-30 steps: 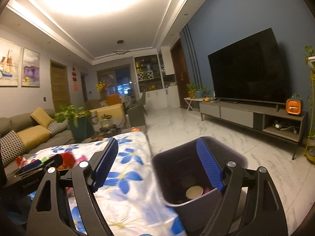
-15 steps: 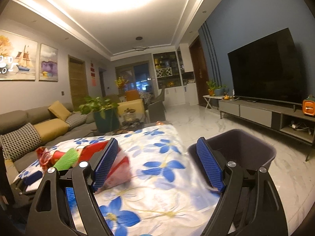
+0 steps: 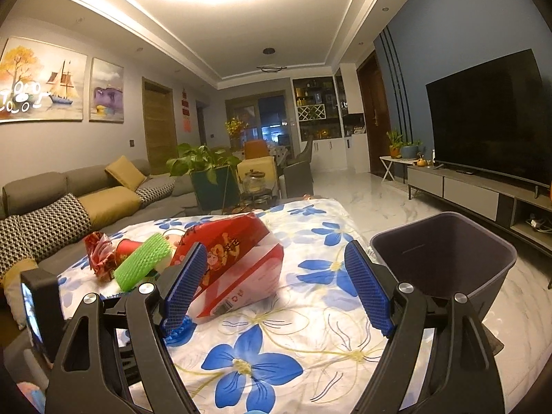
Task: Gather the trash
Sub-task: 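Move both tools back toward the red snack bag on the table, then grasp the blue mesh net with the left tool while the right tool grasps the red snack bag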
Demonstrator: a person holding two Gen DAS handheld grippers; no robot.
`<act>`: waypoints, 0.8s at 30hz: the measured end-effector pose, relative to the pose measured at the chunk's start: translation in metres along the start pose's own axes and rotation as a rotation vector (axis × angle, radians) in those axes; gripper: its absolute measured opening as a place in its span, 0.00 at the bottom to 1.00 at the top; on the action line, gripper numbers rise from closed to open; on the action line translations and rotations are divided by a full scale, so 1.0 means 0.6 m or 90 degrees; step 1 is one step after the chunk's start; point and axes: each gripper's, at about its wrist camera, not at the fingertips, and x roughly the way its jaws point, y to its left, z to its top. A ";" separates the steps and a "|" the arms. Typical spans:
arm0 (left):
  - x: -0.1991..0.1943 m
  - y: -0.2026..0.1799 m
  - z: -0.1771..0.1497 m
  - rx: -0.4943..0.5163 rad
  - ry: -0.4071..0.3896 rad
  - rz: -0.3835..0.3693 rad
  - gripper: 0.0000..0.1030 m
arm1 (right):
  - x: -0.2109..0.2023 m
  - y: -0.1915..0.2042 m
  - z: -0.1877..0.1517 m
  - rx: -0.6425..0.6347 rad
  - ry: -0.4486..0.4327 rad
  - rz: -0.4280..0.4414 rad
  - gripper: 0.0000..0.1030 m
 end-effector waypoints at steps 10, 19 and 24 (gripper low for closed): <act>0.022 0.026 -0.004 -0.022 0.044 -0.031 0.14 | 0.051 0.001 -0.009 0.008 0.030 0.011 0.77; -0.010 0.040 0.008 -0.055 0.025 -0.083 0.06 | 0.103 0.002 -0.003 -0.004 0.043 0.021 0.77; -0.056 0.041 0.021 -0.044 -0.011 -0.103 0.06 | 0.138 -0.002 0.000 -0.003 0.056 0.032 0.70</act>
